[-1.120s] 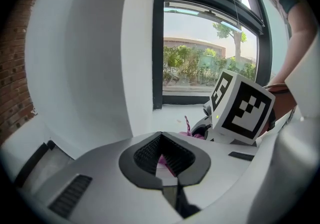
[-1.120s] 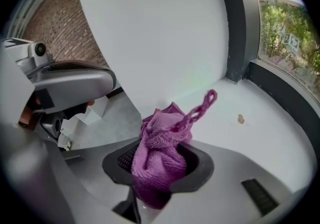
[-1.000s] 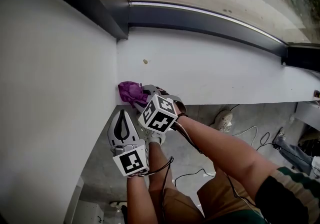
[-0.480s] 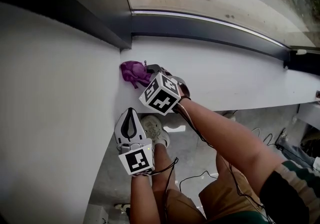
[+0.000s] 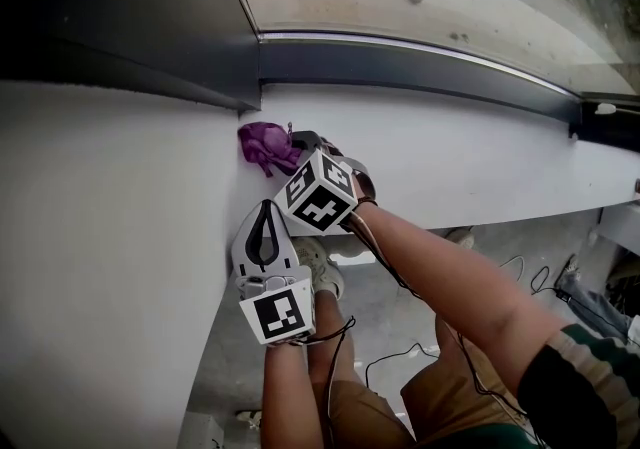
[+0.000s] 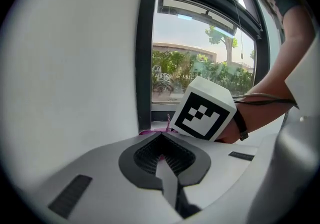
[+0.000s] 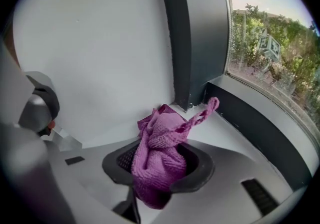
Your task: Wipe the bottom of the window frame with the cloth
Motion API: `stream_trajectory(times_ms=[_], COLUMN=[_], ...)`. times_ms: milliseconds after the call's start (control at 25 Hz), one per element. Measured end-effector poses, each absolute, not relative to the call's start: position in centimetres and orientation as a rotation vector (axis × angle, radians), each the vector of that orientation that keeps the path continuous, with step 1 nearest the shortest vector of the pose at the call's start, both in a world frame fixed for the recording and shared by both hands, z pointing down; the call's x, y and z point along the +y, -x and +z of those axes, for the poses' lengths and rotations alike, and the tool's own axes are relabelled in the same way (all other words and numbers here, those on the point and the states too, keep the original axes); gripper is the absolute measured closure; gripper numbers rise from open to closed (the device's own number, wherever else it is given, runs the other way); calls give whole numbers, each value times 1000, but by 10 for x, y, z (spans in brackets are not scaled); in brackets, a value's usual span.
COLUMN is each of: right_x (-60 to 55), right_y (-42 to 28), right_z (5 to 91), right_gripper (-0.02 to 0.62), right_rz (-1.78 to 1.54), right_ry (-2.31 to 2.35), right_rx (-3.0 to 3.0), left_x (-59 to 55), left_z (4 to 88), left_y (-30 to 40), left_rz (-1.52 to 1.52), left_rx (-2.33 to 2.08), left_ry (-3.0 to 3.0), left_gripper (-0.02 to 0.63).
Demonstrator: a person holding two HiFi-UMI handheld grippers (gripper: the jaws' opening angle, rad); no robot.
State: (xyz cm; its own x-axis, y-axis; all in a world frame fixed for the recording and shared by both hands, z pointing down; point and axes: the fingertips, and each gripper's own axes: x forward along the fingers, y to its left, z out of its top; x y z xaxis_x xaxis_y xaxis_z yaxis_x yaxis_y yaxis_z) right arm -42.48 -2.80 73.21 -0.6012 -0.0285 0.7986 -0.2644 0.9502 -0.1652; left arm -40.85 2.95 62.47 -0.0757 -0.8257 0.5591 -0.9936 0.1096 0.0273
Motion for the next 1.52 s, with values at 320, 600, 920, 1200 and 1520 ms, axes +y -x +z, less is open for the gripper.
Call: stream_trajectory(times_ms=[320, 600, 920, 1200, 1520], right_x=[-41, -45, -53, -62, -77], right_y=[424, 419, 388, 343, 281], right_z=[731, 731, 730, 735, 736], right_gripper=[451, 451, 451, 451, 451], right_rz=[349, 352, 311, 323, 369], right_ry=[-228, -256, -268, -297, -366], right_rx=[-2210, -2218, -2196, -2176, -2161], left_x=[19, 17, 8, -7, -28], left_z=[623, 627, 625, 627, 625], left_y=[410, 413, 398, 364, 314], left_rz=[498, 495, 501, 509, 536], left_rx=[-1954, -1952, -1939, -1896, -1835], left_ry=[-1758, -1737, -1741, -1790, -1863], left_gripper=[603, 603, 603, 603, 603])
